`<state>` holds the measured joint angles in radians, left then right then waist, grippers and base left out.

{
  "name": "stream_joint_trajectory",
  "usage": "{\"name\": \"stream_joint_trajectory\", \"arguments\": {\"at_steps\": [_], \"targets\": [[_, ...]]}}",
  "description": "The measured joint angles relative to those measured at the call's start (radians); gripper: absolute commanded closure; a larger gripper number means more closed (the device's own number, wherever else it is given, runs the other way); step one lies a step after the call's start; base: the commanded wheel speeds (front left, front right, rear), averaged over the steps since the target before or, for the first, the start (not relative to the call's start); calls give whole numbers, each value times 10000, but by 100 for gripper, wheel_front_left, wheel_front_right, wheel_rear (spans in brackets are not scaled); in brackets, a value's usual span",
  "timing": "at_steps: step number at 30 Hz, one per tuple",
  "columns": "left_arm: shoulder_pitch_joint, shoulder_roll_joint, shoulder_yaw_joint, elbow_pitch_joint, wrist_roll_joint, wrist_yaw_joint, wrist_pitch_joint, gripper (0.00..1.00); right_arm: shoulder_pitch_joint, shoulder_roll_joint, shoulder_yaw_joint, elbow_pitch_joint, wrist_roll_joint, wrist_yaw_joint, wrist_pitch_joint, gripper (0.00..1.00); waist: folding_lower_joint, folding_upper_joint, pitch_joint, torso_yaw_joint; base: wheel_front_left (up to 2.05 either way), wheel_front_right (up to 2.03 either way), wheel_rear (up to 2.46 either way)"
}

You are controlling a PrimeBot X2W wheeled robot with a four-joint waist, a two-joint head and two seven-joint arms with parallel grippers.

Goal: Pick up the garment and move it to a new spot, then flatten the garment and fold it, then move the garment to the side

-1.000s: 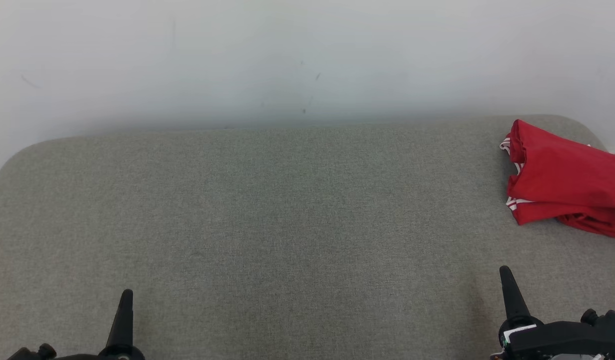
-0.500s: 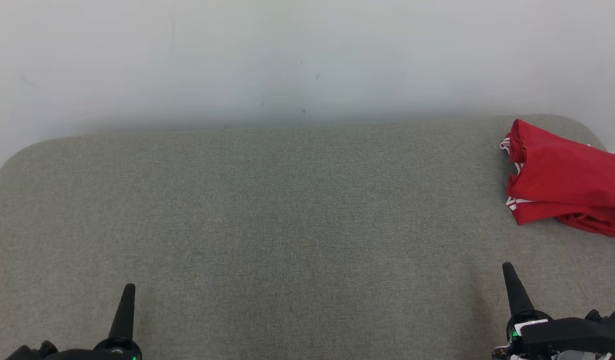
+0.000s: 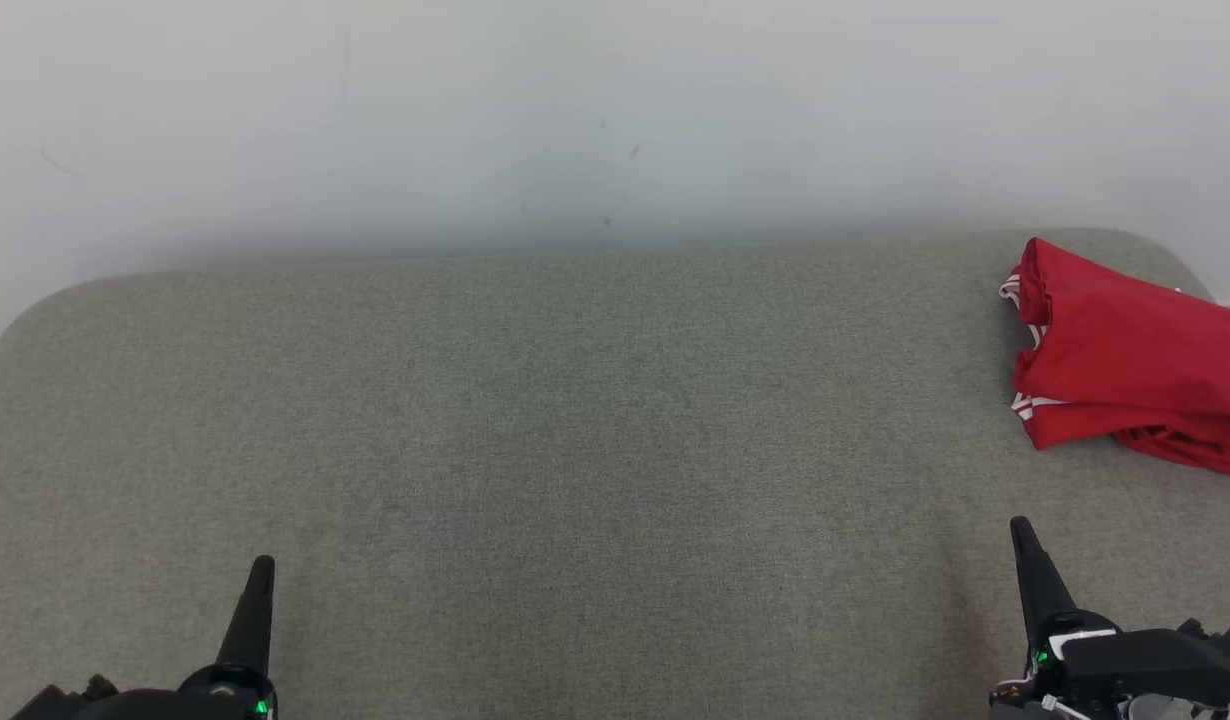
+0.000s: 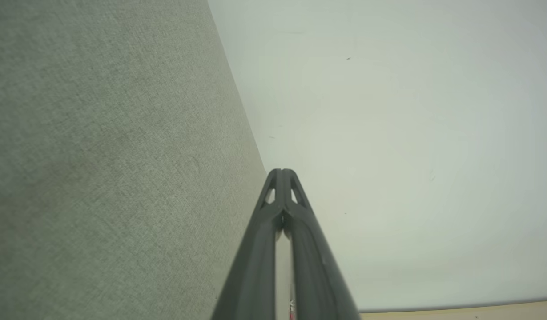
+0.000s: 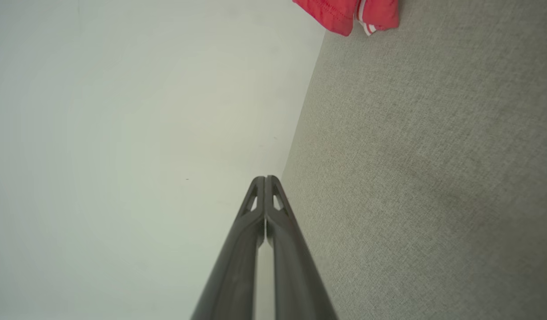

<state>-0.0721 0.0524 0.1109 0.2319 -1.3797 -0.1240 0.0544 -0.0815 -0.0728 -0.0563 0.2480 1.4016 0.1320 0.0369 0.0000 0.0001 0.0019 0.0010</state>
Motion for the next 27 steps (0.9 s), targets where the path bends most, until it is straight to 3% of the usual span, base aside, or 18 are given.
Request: {"name": "stream_joint_trajectory", "arguments": {"at_steps": [27], "targets": [[-262, -13, 15, 117, -1948, -40, 514, 100, -192, 71, -339, -27, 1902, -2, 527, 100, 0, 0, 10, -9, 0, 0, 0]]}}
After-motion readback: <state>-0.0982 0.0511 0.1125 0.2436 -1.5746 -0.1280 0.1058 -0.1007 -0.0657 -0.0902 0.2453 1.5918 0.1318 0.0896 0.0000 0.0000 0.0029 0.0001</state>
